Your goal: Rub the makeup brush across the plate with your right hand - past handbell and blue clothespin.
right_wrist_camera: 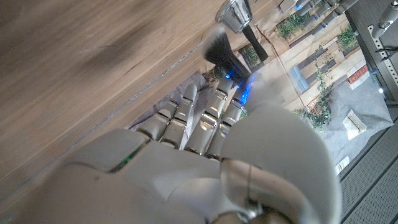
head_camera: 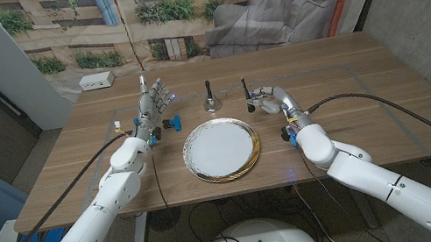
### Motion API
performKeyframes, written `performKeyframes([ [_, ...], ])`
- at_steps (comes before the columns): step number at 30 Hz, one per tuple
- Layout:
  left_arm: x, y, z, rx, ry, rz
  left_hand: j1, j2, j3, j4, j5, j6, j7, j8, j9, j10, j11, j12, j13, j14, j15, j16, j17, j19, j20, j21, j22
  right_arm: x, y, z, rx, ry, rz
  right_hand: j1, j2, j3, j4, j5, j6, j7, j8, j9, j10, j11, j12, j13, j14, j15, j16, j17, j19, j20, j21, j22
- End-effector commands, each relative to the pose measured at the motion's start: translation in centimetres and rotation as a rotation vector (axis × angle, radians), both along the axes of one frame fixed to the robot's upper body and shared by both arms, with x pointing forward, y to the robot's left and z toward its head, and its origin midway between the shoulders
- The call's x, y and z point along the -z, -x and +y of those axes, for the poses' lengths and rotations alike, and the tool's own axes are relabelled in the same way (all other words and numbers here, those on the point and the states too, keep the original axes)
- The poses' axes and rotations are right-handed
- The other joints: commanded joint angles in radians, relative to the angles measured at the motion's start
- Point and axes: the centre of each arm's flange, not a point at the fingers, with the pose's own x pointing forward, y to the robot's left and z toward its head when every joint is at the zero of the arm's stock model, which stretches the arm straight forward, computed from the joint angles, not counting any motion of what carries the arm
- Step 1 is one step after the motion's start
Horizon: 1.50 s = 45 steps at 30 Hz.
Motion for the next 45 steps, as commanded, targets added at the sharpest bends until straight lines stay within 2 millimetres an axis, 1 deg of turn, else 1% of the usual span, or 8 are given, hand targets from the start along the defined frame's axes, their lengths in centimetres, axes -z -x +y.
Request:
performKeyframes([
  [1,0.0,0.0,0.0,0.000,0.000,0.000,-0.001,0.015,-0.002,0.007,0.003,-0.002,-0.010,0.003,0.002,0.001,-0.009,0.007,0.003,0.007,-0.013,0.003,0.002,0.008,0.000,0.005,0.005,-2.1,0.0,-2.6,0.082,0.067,-0.018,-0.004,0.000,-0.002,0.001,0.007,0.014,0.000,-0.002,0.002,-0.001,0.002,0.005,0.003,0.011,-0.134,0.003,0.002,0.013,-0.003,0.009,0.002],
  [6,0.0,0.0,0.0,0.000,0.000,0.000,-0.001,0.015,-0.002,0.007,0.003,-0.001,-0.010,0.004,0.002,0.002,-0.007,0.007,0.003,0.007,-0.013,0.003,0.002,0.007,0.001,0.004,0.005,-2.9,-0.2,-3.5,0.111,0.113,-0.029,-0.005,0.000,-0.002,0.001,0.007,0.014,0.000,-0.002,0.002,0.000,0.002,0.005,0.004,0.013,-0.133,0.003,0.001,0.015,-0.003,0.010,0.002],
  [12,0.0,0.0,0.0,0.000,0.000,0.000,-0.001,0.015,-0.002,0.007,0.003,-0.001,-0.010,0.004,0.002,0.002,-0.006,0.007,0.003,0.007,-0.014,0.003,0.002,0.007,0.000,0.004,0.005,-3.5,-0.7,-4.4,0.144,0.177,-0.037,-0.003,-0.001,-0.002,-0.001,0.008,0.015,0.000,-0.003,0.002,0.001,0.002,0.005,0.004,0.014,-0.134,0.003,0.002,0.019,-0.001,0.010,0.003],
  [17,0.0,0.0,0.0,0.000,0.000,0.000,-0.001,0.015,-0.002,0.007,0.003,-0.001,-0.010,0.004,0.002,0.003,-0.006,0.007,0.003,0.007,-0.013,0.003,0.002,0.007,0.001,0.004,0.005,-3.6,-0.9,-5.0,0.172,0.227,-0.043,0.000,-0.001,-0.001,-0.003,0.008,0.015,0.000,-0.003,0.002,0.001,0.002,0.005,0.004,0.016,-0.137,0.004,0.002,0.020,-0.003,0.010,0.003],
  [26,0.0,0.0,0.0,0.000,0.000,0.000,-0.001,0.015,-0.002,0.007,0.003,-0.001,-0.010,0.004,0.002,0.003,-0.007,0.007,0.003,0.006,-0.013,0.003,0.002,0.007,0.001,0.004,0.005,-3.4,-1.2,-6.1,0.248,0.373,-0.067,0.001,-0.002,-0.001,-0.005,0.008,0.015,-0.001,-0.004,0.002,-0.001,0.003,0.005,0.004,0.017,-0.137,0.006,0.002,0.021,-0.002,0.010,0.003],
  [38,0.0,0.0,0.0,0.000,0.000,0.000,-0.001,0.015,-0.002,0.007,0.004,-0.001,-0.010,0.003,0.002,0.002,-0.006,0.007,0.003,0.007,-0.013,0.003,0.002,0.008,0.000,0.004,0.005,-3.6,-1.9,-6.1,0.332,0.566,-0.156,0.007,-0.001,0.001,-0.007,0.009,0.016,0.000,-0.005,0.002,-0.004,0.003,0.004,0.004,0.021,-0.142,0.007,0.003,0.023,-0.001,0.009,0.002],
  [45,0.0,0.0,0.0,0.000,0.000,0.000,-0.001,0.015,-0.002,0.007,0.004,-0.002,-0.010,0.003,0.002,0.003,-0.008,0.007,0.003,0.006,-0.013,0.003,0.002,0.007,0.001,0.004,0.005,-3.8,-1.9,-5.9,0.400,0.697,-0.226,0.006,-0.001,0.001,-0.006,0.008,0.018,0.000,-0.005,0.002,-0.004,0.003,0.004,0.005,0.026,-0.142,0.008,0.003,0.026,-0.001,0.009,0.002],
])
